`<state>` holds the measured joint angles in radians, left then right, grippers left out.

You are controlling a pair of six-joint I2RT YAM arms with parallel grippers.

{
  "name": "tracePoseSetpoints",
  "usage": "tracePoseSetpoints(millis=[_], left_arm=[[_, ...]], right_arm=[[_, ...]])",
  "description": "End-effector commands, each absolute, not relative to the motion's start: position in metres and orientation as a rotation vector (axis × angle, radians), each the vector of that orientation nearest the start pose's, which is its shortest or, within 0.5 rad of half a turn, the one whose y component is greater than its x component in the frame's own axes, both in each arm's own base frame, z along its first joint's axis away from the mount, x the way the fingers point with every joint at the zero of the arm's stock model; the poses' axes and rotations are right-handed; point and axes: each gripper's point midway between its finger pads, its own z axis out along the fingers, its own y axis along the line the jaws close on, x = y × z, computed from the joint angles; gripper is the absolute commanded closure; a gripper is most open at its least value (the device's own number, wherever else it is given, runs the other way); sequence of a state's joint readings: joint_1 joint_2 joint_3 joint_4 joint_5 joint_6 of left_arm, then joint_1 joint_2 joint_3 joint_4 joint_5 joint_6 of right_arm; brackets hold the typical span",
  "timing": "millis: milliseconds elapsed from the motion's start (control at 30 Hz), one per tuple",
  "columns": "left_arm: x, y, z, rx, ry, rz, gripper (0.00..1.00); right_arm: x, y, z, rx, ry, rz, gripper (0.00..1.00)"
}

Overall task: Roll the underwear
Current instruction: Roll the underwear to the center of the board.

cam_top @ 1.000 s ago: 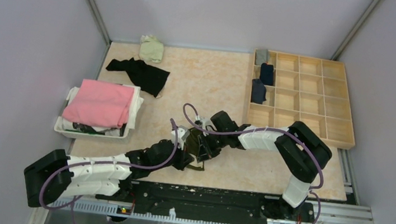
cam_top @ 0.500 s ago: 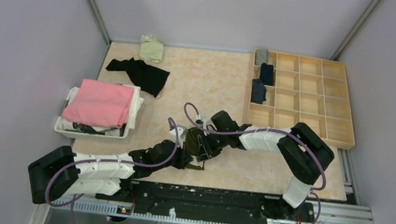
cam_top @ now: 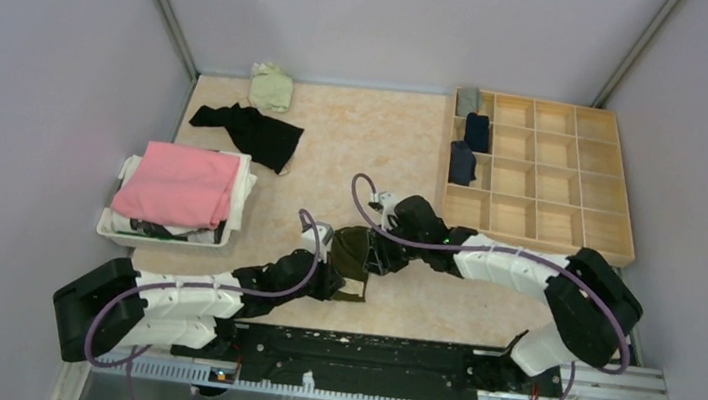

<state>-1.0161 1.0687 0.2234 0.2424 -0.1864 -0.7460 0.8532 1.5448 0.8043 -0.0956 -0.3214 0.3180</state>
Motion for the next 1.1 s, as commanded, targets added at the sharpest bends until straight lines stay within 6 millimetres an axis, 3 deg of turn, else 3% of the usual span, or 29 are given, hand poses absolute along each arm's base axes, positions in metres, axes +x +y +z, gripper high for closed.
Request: tracePoseSetpoints(millis=[0,233,333,467,600,733,900,1000,1067], left_arm=[[0.139,-0.208,-0.011,0.221,2.444,-0.581,1.0],[0.137,-0.207,-0.014,0.187,2.464,-0.58,1.0],[0.136,-0.205,-0.016,0.156,2.484,-0.565,1.0],[0.134,-0.202,-0.02,0.112,2.507,-0.557,1.0],[0.132,-0.2,-0.021,0.08,2.522,-0.557,1.0],[0.129,-0.197,-0.025,0.063,2.545,-0.535,1.0],[0.128,-0.196,-0.029,0.045,2.571,-0.516,1.0],[0.127,-0.196,-0.031,0.044,2.583,-0.513,1.0],[0.126,-0.196,-0.032,0.048,2.59,-0.509,1.0]], right_arm=[[0.219,0.303,0.092,-0.716,2.221,0.762,0.63],[0.257,0.259,0.13,-0.568,2.031,0.513,0.62],[0.263,0.245,0.146,-0.501,1.964,0.481,0.56],[0.254,0.248,0.164,-0.561,1.834,0.547,0.4],[0.247,0.259,0.166,-0.691,1.783,0.578,0.41],[0.217,0.286,0.164,-0.967,1.639,0.57,0.42],[0.15,0.32,0.138,-1.449,1.235,0.441,0.4],[0.119,0.329,0.119,-1.599,1.075,0.448,0.4],[0.109,0.335,0.111,-1.646,1.035,0.449,0.4]])
